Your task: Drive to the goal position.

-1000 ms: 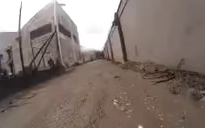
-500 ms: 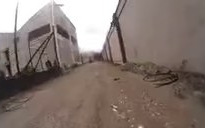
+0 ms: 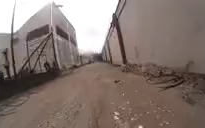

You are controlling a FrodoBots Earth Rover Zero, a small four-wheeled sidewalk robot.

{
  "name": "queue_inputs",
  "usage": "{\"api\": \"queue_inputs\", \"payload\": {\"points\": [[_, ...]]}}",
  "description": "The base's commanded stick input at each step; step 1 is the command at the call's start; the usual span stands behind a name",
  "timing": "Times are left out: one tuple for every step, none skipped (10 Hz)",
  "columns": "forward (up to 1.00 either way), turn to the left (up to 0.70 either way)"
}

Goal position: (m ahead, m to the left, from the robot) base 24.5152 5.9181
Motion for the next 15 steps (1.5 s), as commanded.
{"api": "queue_inputs", "payload": {"points": [[0.3, 0.0], [0.3, 0.0], [0.3, 0.0], [0.3, 0.36], [0.3, 0.6], [0.3, 0.6], [0.3, 0.6], [0.3, 0.6], [0.3, 0.09], [0.3, 0.0], [0.3, 0.0], [0.3, 0.0], [0.3, 0.0], [0.3, 0.0], [0.3, 0.0]]}}
